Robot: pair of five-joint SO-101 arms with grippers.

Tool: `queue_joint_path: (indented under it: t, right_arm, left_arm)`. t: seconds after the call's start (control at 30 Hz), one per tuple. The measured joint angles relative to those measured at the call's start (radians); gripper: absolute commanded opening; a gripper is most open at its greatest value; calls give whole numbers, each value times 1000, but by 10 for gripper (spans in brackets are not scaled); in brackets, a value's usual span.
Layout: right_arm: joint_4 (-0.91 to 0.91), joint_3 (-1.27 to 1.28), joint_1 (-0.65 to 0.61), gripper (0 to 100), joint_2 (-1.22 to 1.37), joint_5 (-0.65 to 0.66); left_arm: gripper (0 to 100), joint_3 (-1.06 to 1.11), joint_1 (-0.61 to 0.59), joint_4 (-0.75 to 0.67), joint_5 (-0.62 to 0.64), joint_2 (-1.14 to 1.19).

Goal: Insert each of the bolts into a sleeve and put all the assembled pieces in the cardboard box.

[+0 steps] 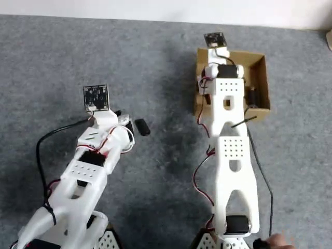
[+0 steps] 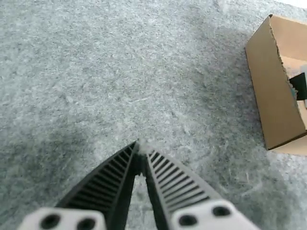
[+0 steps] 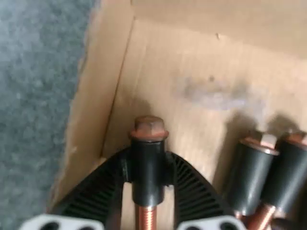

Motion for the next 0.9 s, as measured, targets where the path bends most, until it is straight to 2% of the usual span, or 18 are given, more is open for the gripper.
queue_joint_path:
  t: [0.1, 0.2, 0.6, 0.77, 0.9]
  right_arm:
    - [44, -5, 0, 248, 0, 0]
    - [84, -5, 2, 303, -17, -2]
    - [235, -5, 5, 303, -287, -2]
    - [238, 9, 6, 303, -457, -75]
    - [238, 218, -12, 303, -652, -115]
  left_arm:
    - [7, 0, 0, 0, 0, 0]
    - [7, 0, 0, 0, 0, 0]
    - [7, 0, -21, 0, 2, 0]
    - [7, -35, -150, 0, 160, 3]
    - [7, -46, -206, 0, 210, 3]
